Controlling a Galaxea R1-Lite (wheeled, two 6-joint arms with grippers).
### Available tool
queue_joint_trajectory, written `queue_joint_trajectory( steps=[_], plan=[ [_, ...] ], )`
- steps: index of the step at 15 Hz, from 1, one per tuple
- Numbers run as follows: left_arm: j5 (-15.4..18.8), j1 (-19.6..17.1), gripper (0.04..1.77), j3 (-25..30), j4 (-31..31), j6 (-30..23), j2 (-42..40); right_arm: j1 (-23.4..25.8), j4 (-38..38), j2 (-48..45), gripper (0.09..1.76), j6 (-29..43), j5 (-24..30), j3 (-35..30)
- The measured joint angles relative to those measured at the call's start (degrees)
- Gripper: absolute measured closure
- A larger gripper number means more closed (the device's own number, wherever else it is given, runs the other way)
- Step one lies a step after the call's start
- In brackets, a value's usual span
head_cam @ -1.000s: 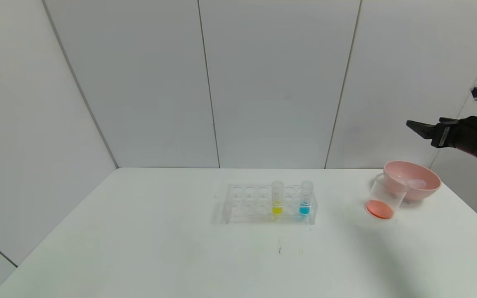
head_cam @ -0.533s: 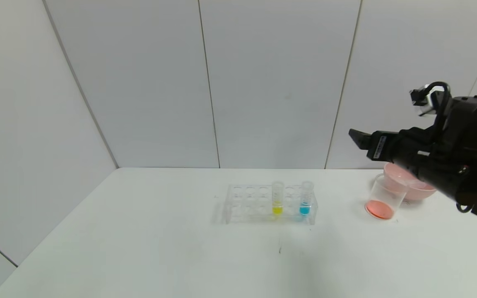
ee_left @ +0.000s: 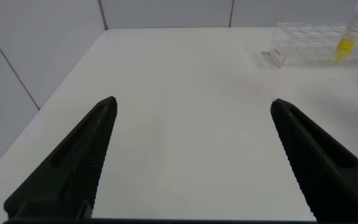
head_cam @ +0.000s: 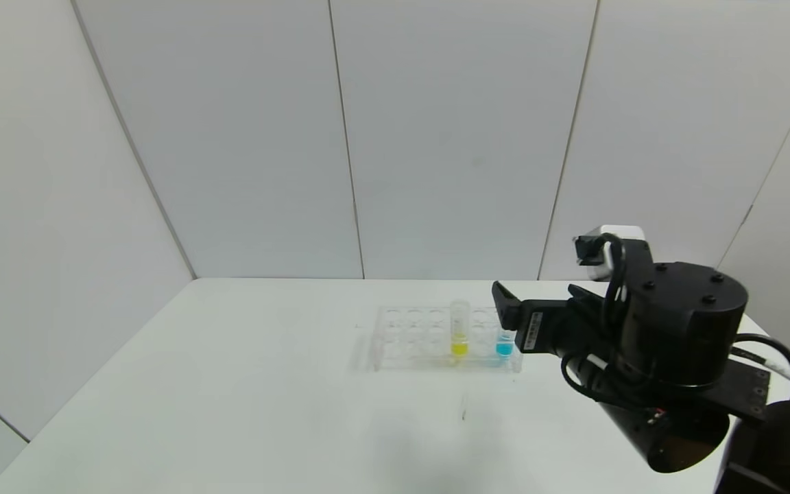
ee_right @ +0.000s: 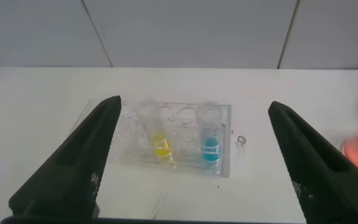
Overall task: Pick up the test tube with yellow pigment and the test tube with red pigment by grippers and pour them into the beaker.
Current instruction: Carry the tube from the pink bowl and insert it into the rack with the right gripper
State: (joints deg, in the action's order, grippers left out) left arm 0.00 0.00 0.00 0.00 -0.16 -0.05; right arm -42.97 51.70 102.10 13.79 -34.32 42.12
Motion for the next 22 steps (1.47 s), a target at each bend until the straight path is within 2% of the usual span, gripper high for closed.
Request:
queue_joint_trajectory(
  steps=[3,6,19,22],
  plan=[
    [0.0,0.0,0.05,0.0,0.0,0.0,0.0,-2.9,4.1,5.7,0.15,0.7,-0.4,0.0],
    [0.0,0.0,0.05,0.0,0.0,0.0,0.0,-3.9,4.9,10.8,0.15,2.0,-0.4,1.0],
    [0.0,0.0,0.05,0.0,0.0,0.0,0.0,-0.3,3.4,27.1,0.16,1.3,3.0,16.1],
    [0.0,0.0,0.05,0.0,0.0,0.0,0.0,0.4,3.2,28.6,0.68,1.2,3.8,17.3]
  ],
)
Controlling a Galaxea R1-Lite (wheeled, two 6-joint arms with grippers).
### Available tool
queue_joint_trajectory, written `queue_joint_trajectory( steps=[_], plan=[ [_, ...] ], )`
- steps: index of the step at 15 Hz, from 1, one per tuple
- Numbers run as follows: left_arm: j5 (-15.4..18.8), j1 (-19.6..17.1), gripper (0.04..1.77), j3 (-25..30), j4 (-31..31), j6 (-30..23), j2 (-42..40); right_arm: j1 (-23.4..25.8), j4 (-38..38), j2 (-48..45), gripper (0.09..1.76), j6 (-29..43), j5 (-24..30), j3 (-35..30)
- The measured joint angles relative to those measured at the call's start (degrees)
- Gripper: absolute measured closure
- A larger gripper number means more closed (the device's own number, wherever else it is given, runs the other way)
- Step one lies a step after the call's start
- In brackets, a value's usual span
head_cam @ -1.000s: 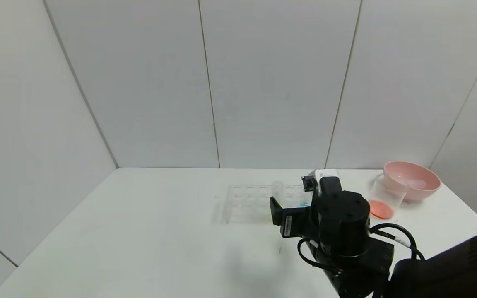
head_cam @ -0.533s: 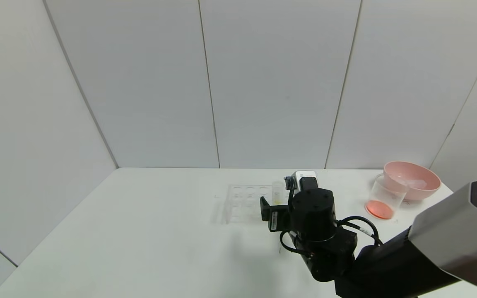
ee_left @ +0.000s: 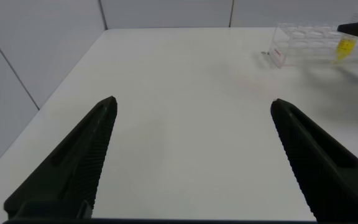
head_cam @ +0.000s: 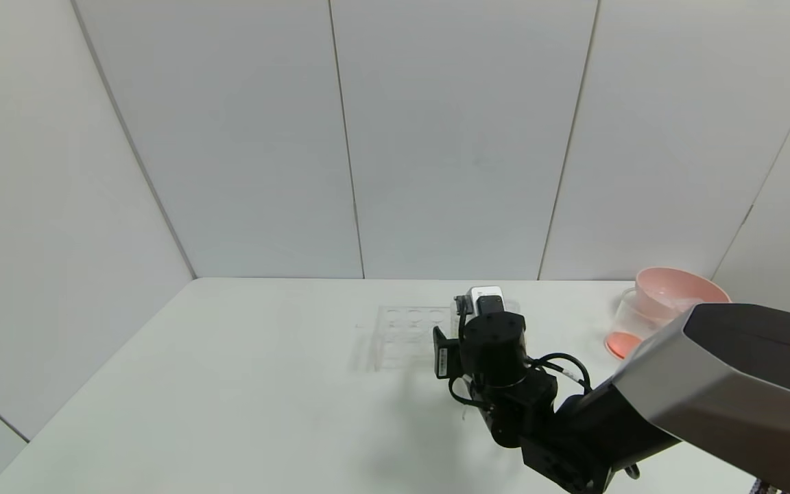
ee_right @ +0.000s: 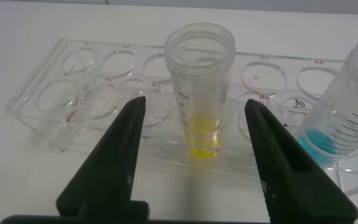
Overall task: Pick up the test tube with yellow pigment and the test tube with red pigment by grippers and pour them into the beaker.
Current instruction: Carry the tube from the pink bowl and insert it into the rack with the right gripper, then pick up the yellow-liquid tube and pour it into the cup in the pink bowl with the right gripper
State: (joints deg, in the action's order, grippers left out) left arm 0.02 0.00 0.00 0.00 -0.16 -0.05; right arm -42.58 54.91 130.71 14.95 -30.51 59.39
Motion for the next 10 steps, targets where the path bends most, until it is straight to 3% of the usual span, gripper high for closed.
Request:
queue_joint_trajectory(
  steps=[4,5,10],
  plan=[
    [0.0,0.0,0.05,0.0,0.0,0.0,0.0,1.6,-0.1,0.5,1.11,0.0,2.5,1.2],
    [0.0,0.0,0.05,0.0,0.0,0.0,0.0,1.9,-0.3,0.5,1.35,0.0,3.0,1.2],
    [0.0,0.0,0.05,0.0,0.0,0.0,0.0,2.5,-0.1,-0.2,1.35,-0.8,3.1,1.5]
  ],
)
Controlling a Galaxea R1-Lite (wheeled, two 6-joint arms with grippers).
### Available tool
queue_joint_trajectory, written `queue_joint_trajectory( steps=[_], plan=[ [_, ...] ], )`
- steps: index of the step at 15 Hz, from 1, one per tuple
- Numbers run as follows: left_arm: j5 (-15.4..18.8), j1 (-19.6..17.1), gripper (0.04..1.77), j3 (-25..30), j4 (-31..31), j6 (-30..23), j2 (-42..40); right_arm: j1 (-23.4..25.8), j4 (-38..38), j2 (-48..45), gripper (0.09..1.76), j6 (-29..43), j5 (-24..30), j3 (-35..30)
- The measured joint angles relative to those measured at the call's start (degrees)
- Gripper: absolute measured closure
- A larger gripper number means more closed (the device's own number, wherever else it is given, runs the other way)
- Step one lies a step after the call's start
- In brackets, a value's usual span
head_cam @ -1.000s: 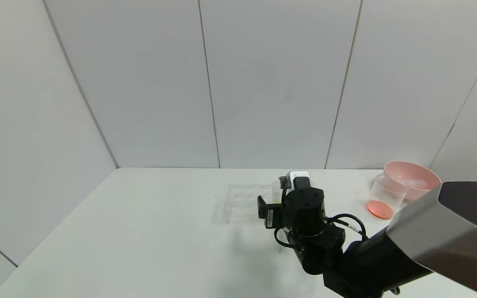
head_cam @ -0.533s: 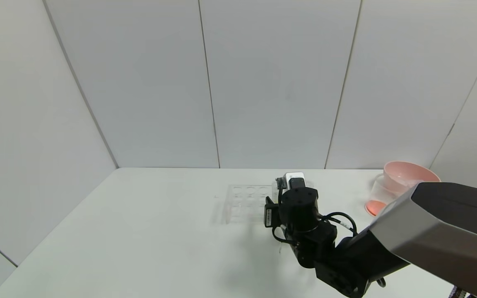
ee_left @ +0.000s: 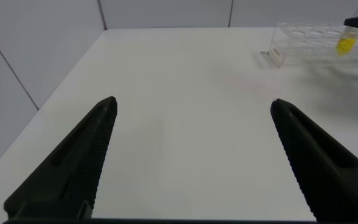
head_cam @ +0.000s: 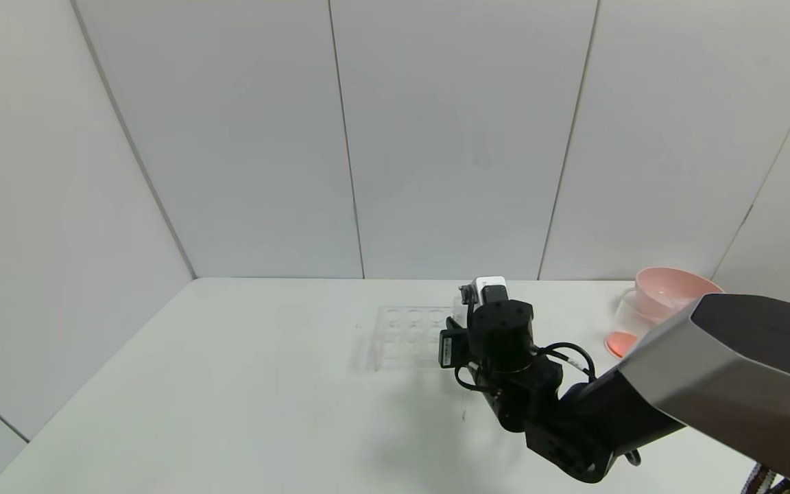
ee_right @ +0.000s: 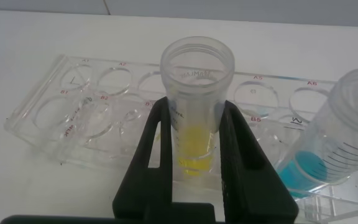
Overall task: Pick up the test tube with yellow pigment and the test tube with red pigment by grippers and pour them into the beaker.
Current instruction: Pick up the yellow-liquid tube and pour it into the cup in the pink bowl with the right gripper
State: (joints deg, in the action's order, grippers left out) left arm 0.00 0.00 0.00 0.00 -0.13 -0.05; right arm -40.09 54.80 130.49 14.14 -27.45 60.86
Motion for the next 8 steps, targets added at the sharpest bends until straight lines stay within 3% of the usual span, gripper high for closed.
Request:
queue_joint_trajectory(
  steps=[8],
  plan=[
    [0.0,0.0,0.05,0.0,0.0,0.0,0.0,0.6,0.0,-8.3,1.35,-4.9,2.1,0.6]
  ],
)
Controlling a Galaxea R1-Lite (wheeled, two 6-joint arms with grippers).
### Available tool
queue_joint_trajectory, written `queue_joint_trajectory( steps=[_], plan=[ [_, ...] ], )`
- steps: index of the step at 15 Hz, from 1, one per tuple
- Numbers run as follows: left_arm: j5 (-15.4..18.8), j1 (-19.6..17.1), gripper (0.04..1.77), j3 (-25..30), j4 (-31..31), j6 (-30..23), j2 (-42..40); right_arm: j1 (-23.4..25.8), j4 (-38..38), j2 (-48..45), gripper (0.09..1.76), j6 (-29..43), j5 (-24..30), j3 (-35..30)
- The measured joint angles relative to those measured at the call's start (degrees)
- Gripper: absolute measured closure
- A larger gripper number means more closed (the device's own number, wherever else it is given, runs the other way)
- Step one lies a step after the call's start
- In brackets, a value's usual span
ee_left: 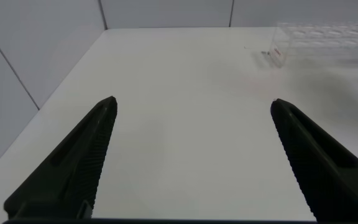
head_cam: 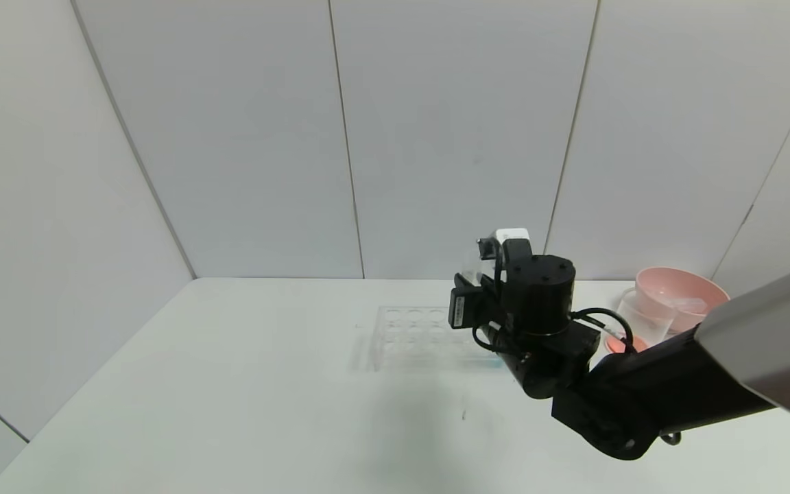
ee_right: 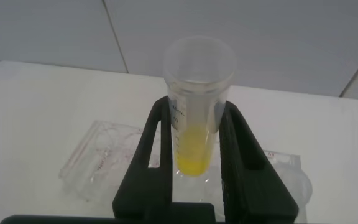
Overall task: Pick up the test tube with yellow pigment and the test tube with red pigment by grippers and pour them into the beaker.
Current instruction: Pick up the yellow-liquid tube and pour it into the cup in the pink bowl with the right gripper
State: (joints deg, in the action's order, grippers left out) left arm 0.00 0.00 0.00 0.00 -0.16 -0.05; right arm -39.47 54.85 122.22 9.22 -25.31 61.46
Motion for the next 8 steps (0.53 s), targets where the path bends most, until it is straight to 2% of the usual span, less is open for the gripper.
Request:
queue_joint_trajectory(
  steps=[3,8],
  plan=[
    [0.0,0.0,0.05,0.0,0.0,0.0,0.0,3.0,0.1,-6.2,1.35,-4.2,7.0,0.2],
    [0.0,0.0,0.05,0.0,0.0,0.0,0.0,19.0,0.0,-14.6,1.35,-7.1,25.2,-2.2]
  ],
)
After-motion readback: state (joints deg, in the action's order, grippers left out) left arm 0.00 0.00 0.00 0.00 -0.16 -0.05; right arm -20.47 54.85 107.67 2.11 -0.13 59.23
